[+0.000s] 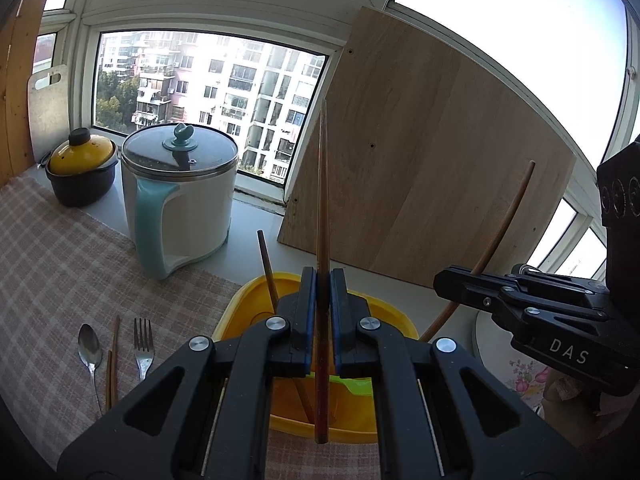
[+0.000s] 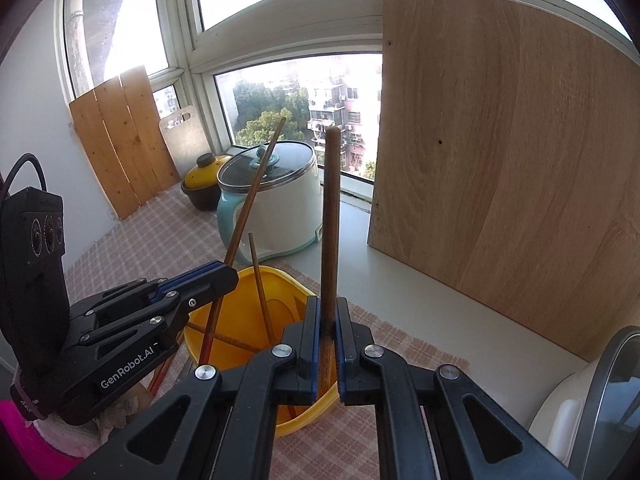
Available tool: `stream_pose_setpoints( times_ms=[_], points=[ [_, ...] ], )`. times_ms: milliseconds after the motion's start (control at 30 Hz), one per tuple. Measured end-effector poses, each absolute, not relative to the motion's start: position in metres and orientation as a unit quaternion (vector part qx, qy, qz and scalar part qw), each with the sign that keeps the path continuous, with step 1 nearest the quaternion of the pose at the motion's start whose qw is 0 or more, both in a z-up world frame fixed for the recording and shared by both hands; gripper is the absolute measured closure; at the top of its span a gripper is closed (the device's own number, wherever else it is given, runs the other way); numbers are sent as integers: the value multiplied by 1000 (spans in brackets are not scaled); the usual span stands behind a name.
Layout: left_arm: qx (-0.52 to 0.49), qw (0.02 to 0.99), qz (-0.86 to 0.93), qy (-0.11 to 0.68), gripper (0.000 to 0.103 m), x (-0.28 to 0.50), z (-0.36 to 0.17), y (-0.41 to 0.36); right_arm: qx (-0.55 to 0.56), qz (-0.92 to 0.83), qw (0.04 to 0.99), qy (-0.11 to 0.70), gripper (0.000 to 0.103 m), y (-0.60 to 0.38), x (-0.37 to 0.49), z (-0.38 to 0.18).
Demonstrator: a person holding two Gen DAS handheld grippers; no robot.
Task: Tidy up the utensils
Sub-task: 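Lower the chopstick into the yellow container with the right tool while the left holds its chopstick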
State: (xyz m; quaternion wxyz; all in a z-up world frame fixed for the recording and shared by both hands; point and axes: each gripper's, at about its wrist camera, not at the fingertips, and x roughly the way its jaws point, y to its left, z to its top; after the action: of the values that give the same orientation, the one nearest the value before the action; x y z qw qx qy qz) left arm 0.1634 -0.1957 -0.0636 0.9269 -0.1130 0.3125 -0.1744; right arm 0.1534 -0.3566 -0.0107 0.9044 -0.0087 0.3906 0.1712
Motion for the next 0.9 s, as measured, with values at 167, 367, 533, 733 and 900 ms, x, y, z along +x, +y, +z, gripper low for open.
stream_pose_setpoints(
  times_ms=[167,367,533,733,900],
  points=[
    [-115,926,-177,312,99,165,-66,-194,-3,167,904,394,99,-358,154,-13],
    [-140,925,-189,300,99,168,-60,-193,-1,164,904,394,99,-358,154,-13],
    [-143,919,-201,309,99,170,-66,-199,3,168,905,390,99,-360,153,-11],
    [-151,917,-208,305,99,168,-64,-200,8,176,904,389,99,-362,154,-12],
    [-140,916,-205,314,99,175,-64,-207,15,179,903,389,99,-365,157,-14]
  ],
)
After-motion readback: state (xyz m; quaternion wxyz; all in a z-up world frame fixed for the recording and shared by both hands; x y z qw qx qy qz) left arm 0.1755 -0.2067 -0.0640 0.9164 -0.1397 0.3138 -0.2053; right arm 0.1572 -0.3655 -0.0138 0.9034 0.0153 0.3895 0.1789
